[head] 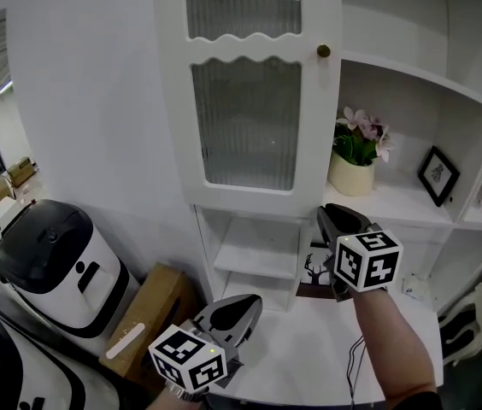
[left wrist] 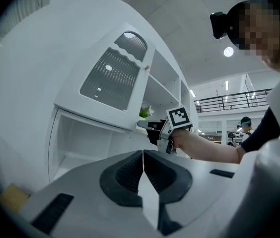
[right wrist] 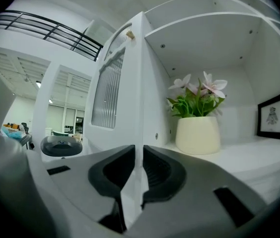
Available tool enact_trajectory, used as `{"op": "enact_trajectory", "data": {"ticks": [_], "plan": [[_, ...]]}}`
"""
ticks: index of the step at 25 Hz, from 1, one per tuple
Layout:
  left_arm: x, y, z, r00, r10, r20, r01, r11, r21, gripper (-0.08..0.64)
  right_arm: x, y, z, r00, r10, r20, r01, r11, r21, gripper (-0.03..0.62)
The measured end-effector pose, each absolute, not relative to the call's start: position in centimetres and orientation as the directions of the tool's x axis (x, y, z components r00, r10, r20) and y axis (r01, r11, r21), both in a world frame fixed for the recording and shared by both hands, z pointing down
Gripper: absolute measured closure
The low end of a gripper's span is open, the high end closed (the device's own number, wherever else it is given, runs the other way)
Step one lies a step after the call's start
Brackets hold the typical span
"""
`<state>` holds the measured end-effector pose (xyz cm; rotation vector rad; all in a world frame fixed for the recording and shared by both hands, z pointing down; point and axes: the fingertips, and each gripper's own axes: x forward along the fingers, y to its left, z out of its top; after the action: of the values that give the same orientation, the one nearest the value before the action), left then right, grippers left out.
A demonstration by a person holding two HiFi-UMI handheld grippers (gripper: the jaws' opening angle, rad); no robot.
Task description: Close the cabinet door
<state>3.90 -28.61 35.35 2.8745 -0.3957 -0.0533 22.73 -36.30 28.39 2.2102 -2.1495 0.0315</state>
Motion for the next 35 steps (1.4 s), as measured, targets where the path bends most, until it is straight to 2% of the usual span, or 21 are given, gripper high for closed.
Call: {"op": "enact_trajectory", "data": {"ticks": [2,5,20,35], "plan": [[3.9,-28.2,35.3,0.961,-0.277,-0.001,-0.269,-0.933,0.24,0.549,22.4,-35.4,28.7,0.002,-0.998,0.057,-1.0,-0.001,0.029,0.567],[4.0,-27.5,35.1,0.958,-0.287,-0.001,-0.279,-0.93,0.24,0.549,21.5,-33.6,29.1,-0.06,-0.997,0.053,-0.998,0.061,0.018,0.575],[6.4,-21.3,33.5,0.946,-0.323,-0.005,-0.315,-0.924,0.216,0.554,17.0,-22.5,30.7,-0.275,-0.961,0.027,-0.961,0.275,-0.011,0.583],[9.2,-14.2,33.7,0.901,-0.433,0.0,-0.425,-0.884,0.196,0.555,18.3,-13.4,33.1,-0.406,-0.913,0.031,-0.913,0.404,-0.051,0.588]]}}
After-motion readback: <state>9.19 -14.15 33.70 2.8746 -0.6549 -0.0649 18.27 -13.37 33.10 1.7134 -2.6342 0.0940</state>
